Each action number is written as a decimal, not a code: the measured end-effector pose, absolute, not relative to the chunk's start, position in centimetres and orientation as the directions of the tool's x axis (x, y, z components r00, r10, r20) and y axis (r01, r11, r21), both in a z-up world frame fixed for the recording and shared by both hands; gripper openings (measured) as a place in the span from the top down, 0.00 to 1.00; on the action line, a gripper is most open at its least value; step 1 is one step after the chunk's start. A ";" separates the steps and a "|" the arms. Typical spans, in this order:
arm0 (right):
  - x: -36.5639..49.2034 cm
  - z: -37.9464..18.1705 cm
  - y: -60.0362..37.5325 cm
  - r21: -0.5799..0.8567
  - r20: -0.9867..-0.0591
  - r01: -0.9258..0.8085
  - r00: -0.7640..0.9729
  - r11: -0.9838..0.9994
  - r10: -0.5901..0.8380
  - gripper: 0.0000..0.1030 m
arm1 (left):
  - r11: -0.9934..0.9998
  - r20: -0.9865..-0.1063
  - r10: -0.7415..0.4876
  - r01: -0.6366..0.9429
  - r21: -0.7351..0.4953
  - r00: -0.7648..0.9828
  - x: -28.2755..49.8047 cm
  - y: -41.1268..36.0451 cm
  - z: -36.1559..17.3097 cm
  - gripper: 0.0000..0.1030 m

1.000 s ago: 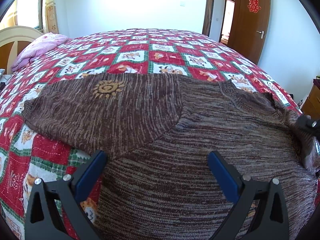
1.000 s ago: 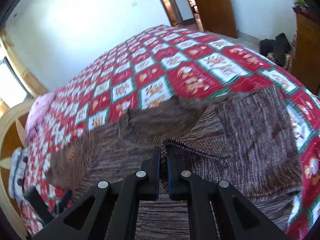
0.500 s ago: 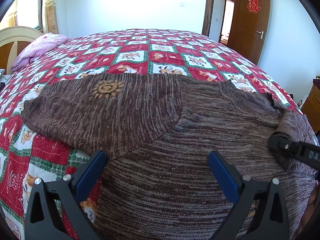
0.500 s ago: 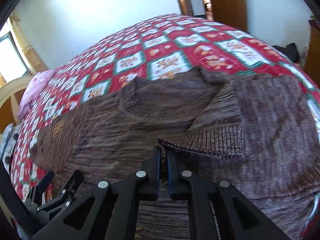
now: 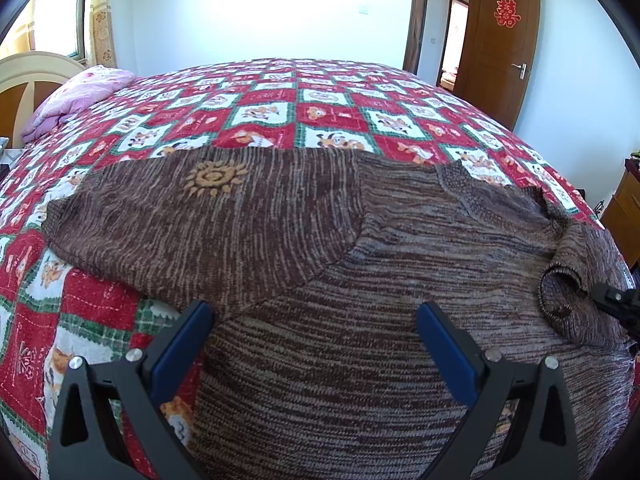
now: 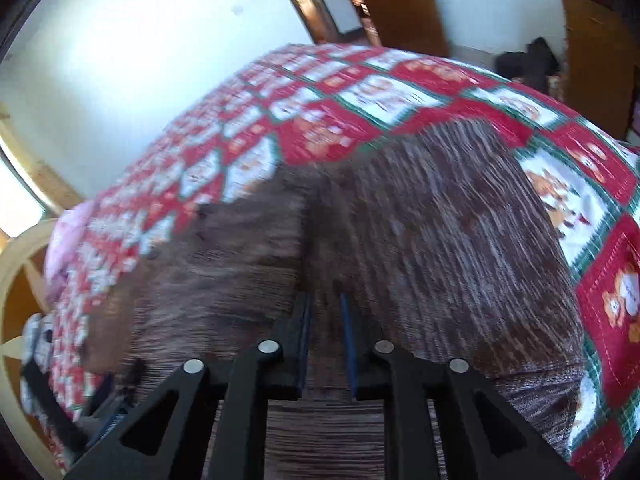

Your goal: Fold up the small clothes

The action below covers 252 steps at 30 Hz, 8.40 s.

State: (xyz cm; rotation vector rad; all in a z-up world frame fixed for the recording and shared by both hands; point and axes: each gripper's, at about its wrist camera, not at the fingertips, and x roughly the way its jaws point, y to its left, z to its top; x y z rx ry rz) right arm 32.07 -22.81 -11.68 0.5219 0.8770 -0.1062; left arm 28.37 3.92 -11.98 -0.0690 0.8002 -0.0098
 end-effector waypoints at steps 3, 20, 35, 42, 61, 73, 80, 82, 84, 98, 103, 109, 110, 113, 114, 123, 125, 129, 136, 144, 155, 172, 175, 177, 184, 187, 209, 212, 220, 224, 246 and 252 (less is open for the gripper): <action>33.7 -11.8 -22.1 0.353 -0.757 0.302 0.648 0.886 0.081 0.90 | 0.998 -0.717 -0.033 -0.017 -0.062 0.696 28.3 3.9 -12.0 0.00; 33.6 -13.3 -16.7 0.411 -0.685 0.040 0.673 0.911 0.280 0.87 | 0.997 -0.712 -0.040 -0.015 -0.070 0.701 28.3 4.0 -12.0 0.00; 27.0 -11.1 -27.8 0.244 -0.743 0.392 0.663 0.887 -0.089 0.87 | 0.998 -0.712 -0.037 -0.016 -0.067 0.701 28.3 4.0 -12.0 0.00; 26.7 -10.9 -27.6 0.251 -0.751 0.420 0.653 0.872 -0.098 0.87 | 0.999 -0.722 -0.010 -0.022 -0.036 0.692 28.5 3.9 -12.2 0.00; 28.8 -13.4 -13.5 0.073 -0.622 0.119 0.782 0.990 -0.048 0.69 | 0.891 -0.693 0.031 -0.333 -0.307 0.721 27.2 18.5 -9.2 0.04; 28.4 -13.6 -13.5 0.073 -0.618 0.117 0.785 0.990 -0.048 0.68 | 0.711 -0.745 0.037 -0.541 -0.449 0.666 32.2 29.9 -12.5 0.30; 28.4 -13.6 -13.6 0.084 -0.615 0.115 0.787 0.990 -0.039 0.68 | 0.726 -0.724 0.090 -0.542 -0.422 0.684 32.6 28.9 -12.6 0.43; 28.4 -13.7 -13.6 0.086 -0.614 0.114 0.788 0.990 -0.038 0.68 | 0.711 -0.711 0.073 -0.536 -0.455 0.699 32.3 29.6 -12.8 0.62; 28.4 -13.7 -13.7 0.090 -0.613 0.113 0.789 0.989 -0.035 0.68 | 0.696 -0.702 0.030 -0.519 -0.496 0.712 32.4 30.1 -13.4 0.81; 28.3 -13.8 -14.1 0.123 -0.605 0.105 0.796 0.987 -0.010 0.67 | 0.770 -0.673 0.012 -0.436 -0.465 0.739 32.8 27.7 -11.5 0.90; 28.3 -13.8 -14.2 0.137 -0.601 0.101 0.799 0.985 0.001 0.67 | 0.881 -0.606 -0.017 -0.275 -0.386 0.795 33.4 21.5 -7.5 0.90; 28.2 -13.8 -14.2 0.141 -0.600 0.100 0.800 0.985 0.004 0.66 | 0.960 -0.556 -0.165 0.003 -0.280 0.814 32.3 10.5 -4.9 0.90; 28.2 -13.8 -14.2 0.142 -0.600 0.100 0.800 0.985 0.006 0.66 | 0.961 -0.558 -0.193 0.041 -0.274 0.807 32.0 9.0 -4.9 0.90; 28.2 -13.8 -14.2 0.145 -0.599 0.099 0.801 0.985 0.008 0.66 | 0.955 -0.592 -0.274 0.140 -0.263 0.758 31.1 4.1 -6.0 0.90; 28.3 -13.8 -14.2 0.146 -0.598 0.098 0.801 0.984 0.009 0.66 | 0.952 -0.607 -0.291 0.160 -0.262 0.740 30.9 3.0 -6.5 0.90; 28.2 -13.8 -14.3 0.154 -0.596 0.095 0.803 0.983 0.016 0.65 | 0.961 -0.724 -0.276 0.206 -0.187 0.632 30.4 -1.7 -11.1 0.90; 28.2 -13.8 -14.2 0.156 -0.595 0.092 0.804 0.983 0.019 0.64 | 0.962 -0.733 -0.269 0.213 -0.171 0.625 30.1 -2.2 -11.0 0.90; 28.3 -13.8 -14.1 0.157 -0.593 0.079 0.804 0.984 0.030 0.54 | 0.970 -0.742 -0.213 0.230 -0.082 0.635 29.3 -3.4 -10.9 0.85; 28.6 -13.8 -12.9 0.125 -0.600 0.027 0.798 0.992 0.054 0.36 | 0.992 -0.704 -0.125 0.110 -0.067 0.699 26.3 1.4 -9.1 0.20; 29.1 -12.8 -13.1 0.146 -0.634 0.034 0.770 0.989 0.067 0.36 | 0.993 -0.731 -0.039 -0.053 -0.102 0.681 25.6 7.7 -12.3 0.20; 35.8 -8.2 -3.8 -0.114 -0.622 -0.337 0.758 0.935 0.197 0.36 | 0.968 -0.653 -0.142 -0.034 -0.248 0.744 24.4 9.0 -12.4 0.05; 39.0 -9.6 -10.0 0.362 -0.636 -0.188 0.666 0.913 0.389 0.93 | 0.955 -0.625 -0.176 -0.022 -0.296 0.761 24.5 9.7 -12.6 0.04; 38.3 -9.5 -13.2 0.470 -0.596 -0.123 0.686 0.874 0.417 0.93 | 0.956 -0.625 -0.173 -0.022 -0.292 0.761 24.5 9.7 -12.6 0.04; 38.2 -10.0 -14.7 0.483 -0.603 -0.077 0.693 0.872 0.396 0.93 | 0.957 -0.626 -0.171 -0.023 -0.290 0.761 24.6 9.7 -12.6 0.04; 38.8 -12.4 -17.8 0.529 -0.642 0.023 0.665 0.848 0.382 0.93 | 0.961 -0.630 -0.164 -0.022 -0.277 0.760 24.6 9.5 -12.7 0.03; 39.1 -13.7 -19.1 0.611 -0.625 0.066 0.651 0.789 0.430 0.92 | 0.961 -0.629 -0.165 -0.020 -0.276 0.760 24.6 9.4 -12.6 0.02; 41.5 -12.6 -16.6 0.359 -0.681 -0.019 0.678 0.933 0.276 0.93 | 0.966 -0.632 -0.157 -0.016 -0.259 0.759 24.8 9.2 -12.8 0.01; 40.8 -12.3 -18.7 0.371 -0.684 0.048 0.689 0.928 0.238 0.93 | 0.965 -0.630 -0.161 -0.012 -0.261 0.760 24.8 9.2 -12.8 0.00; 34.7 -12.4 -14.7 0.334 -0.688 -0.083 0.659 0.939 0.303 0.91 | 0.968 -0.637 -0.152 -0.015 -0.249 0.756 24.9 9.2 -12.8 0.00; 33.3 -13.2 -14.0 0.297 -0.667 -0.064 0.700 0.953 0.255 0.91 | 0.972 -0.645 -0.143 -0.017 -0.236 0.751 25.0 9.0 -12.8 0.00; 20.0 -13.0 -12.4 0.080 -0.748 -0.032 0.659 0.996 0.081 0.42 | 0.999 -0.719 0.030 -0.050 -0.006 0.694 25.2 6.4 -13.1 0.00; 17.4 -11.6 -12.5 0.126 -0.720 -0.038 0.684 0.991 0.118 0.42 | 1.000 -0.738 0.011 -0.005 0.009 0.674 23.5 6.3 -12.5 0.00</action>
